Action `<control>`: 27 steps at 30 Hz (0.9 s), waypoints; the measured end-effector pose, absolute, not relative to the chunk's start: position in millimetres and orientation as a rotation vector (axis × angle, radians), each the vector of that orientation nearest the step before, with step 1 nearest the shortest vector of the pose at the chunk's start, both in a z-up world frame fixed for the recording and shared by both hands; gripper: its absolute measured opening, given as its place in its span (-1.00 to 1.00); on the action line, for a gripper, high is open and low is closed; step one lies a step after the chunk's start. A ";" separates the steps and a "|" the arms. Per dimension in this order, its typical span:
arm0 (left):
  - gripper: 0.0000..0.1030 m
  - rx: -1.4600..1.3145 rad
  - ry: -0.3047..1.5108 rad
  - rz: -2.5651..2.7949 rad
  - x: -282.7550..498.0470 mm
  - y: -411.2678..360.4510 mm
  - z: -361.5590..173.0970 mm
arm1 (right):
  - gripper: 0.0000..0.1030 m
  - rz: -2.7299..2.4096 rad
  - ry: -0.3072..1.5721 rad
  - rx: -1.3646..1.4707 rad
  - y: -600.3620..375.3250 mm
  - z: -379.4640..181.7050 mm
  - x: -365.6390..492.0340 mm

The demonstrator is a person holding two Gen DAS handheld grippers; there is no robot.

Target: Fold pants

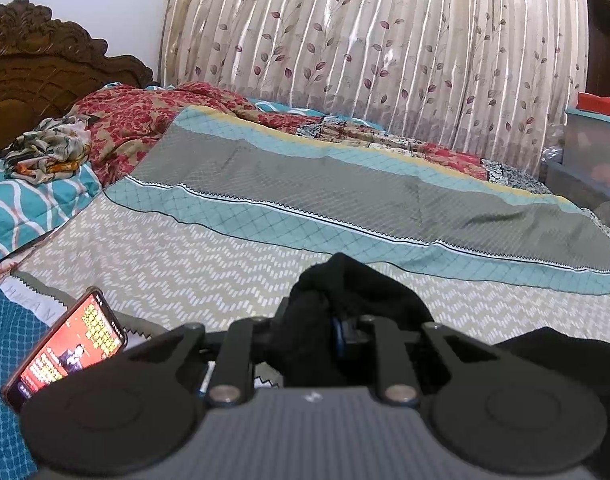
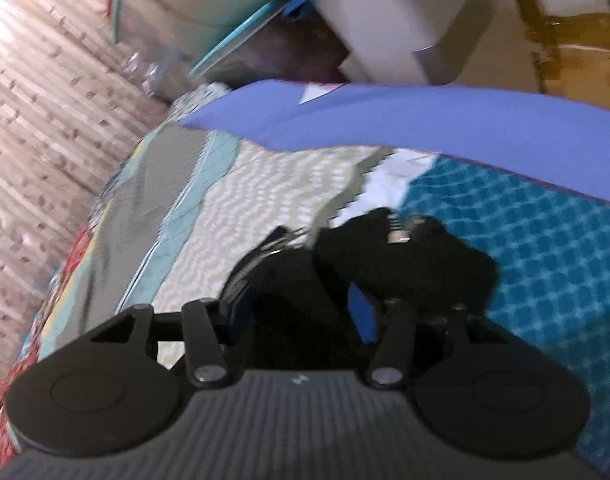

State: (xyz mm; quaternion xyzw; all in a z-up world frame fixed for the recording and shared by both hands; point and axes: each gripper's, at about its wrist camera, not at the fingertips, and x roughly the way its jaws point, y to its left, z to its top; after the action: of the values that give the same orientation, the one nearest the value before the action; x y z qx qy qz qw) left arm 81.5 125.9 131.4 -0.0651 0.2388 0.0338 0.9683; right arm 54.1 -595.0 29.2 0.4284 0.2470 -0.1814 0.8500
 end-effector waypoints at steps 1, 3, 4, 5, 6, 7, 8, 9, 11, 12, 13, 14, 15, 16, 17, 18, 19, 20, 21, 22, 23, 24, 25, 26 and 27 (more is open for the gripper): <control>-0.65 -0.133 0.482 0.070 81.0 125.2 131.8 | 0.09 -0.381 0.529 0.908 -593.8 28.1 55.0; -0.65 -0.131 0.480 0.072 80.1 123.4 132.6 | 0.09 -0.354 0.520 0.928 -589.7 26.3 51.8; -0.65 -0.127 0.480 0.072 79.8 122.5 132.7 | 0.09 -0.342 0.517 0.938 -588.3 24.6 48.4; -0.65 -0.124 0.481 0.073 79.8 121.7 132.8 | 0.08 -0.349 0.509 0.934 -586.4 24.1 44.6; -0.65 -0.122 0.483 0.074 80.2 121.3 133.1 | 0.08 -0.365 0.497 0.931 -586.9 22.8 40.3; -0.65 -0.121 0.485 0.075 80.6 121.0 133.1 | 0.06 -0.386 0.483 0.942 -585.6 21.9 38.5; -0.65 -0.120 0.487 0.076 80.9 121.0 133.3 | 0.06 -0.394 0.467 0.971 -589.4 18.4 35.0; -0.65 -0.121 0.488 0.076 81.4 121.1 133.7 | 0.06 -0.386 0.453 1.014 -594.3 13.6 31.2; -0.65 -0.127 0.490 0.079 81.3 120.9 133.7 | 0.06 -0.384 0.446 1.030 -591.9 11.9 32.8; -0.65 -0.131 0.491 0.080 81.2 121.3 133.2 | 0.07 -0.374 0.451 1.014 -589.9 11.3 34.4; -0.65 -0.134 0.492 0.082 81.1 120.6 132.7 | 0.08 -0.358 0.457 1.004 -586.6 11.9 37.3; -0.65 -0.135 0.494 0.082 81.1 119.9 132.3 | 0.08 -0.335 0.464 1.004 -583.9 11.5 40.1; -0.65 -0.134 0.496 0.083 80.9 119.0 132.1 | 0.08 -0.312 0.471 1.004 -582.0 10.7 41.3; -0.65 -0.132 0.497 0.084 80.7 118.1 132.0 | 0.04 -0.302 0.477 0.999 -579.5 12.5 43.8; -0.65 -0.129 0.497 0.084 80.5 117.5 132.1 | -0.25 -0.293 0.486 0.990 -577.4 13.7 43.2; -0.65 -0.126 0.495 0.084 80.0 117.3 132.5 | -0.52 -0.292 0.504 0.982 -574.1 15.2 43.3; -0.65 -0.125 0.492 0.085 79.9 117.4 133.2 | -0.73 -0.302 0.521 0.978 -570.2 17.2 42.7; -0.65 -0.124 0.487 0.086 79.6 117.8 134.3 | -0.74 -0.318 0.518 0.972 -566.7 20.8 39.1; -0.65 -0.125 0.481 0.088 79.2 118.8 135.9 | -0.76 -0.325 0.499 0.969 -565.1 27.6 32.3; -0.66 -0.126 0.472 0.089 78.3 119.6 137.7 | -0.79 -0.319 0.466 0.987 -564.2 35.8 24.9; -0.66 -0.130 0.460 0.091 77.2 120.7 140.0 | -0.80 -0.310 0.425 1.015 -564.1 43.2 17.6; -0.66 -0.138 0.448 0.092 76.4 122.2 142.9 | -0.80 -0.295 0.367 1.048 -566.1 56.1 7.9; -0.66 -0.150 0.435 0.091 75.9 124.3 146.1 | -0.82 -0.292 0.318 1.066 -565.7 68.3 2.5; -0.66 -0.166 0.423 0.089 75.7 126.4 149.6 | -0.90 -0.290 0.275 1.078 -567.0 82.1 -2.3; -0.66 -0.186 0.412 0.085 76.1 129.1 152.9 | -0.90 -0.279 0.237 1.085 -569.4 98.2 -5.1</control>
State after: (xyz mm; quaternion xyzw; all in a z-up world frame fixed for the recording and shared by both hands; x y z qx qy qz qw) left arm 76.1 129.1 152.9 -0.0921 0.2040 0.0419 0.9737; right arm -5.1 -569.4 98.2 0.5135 0.1122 -0.1320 0.8404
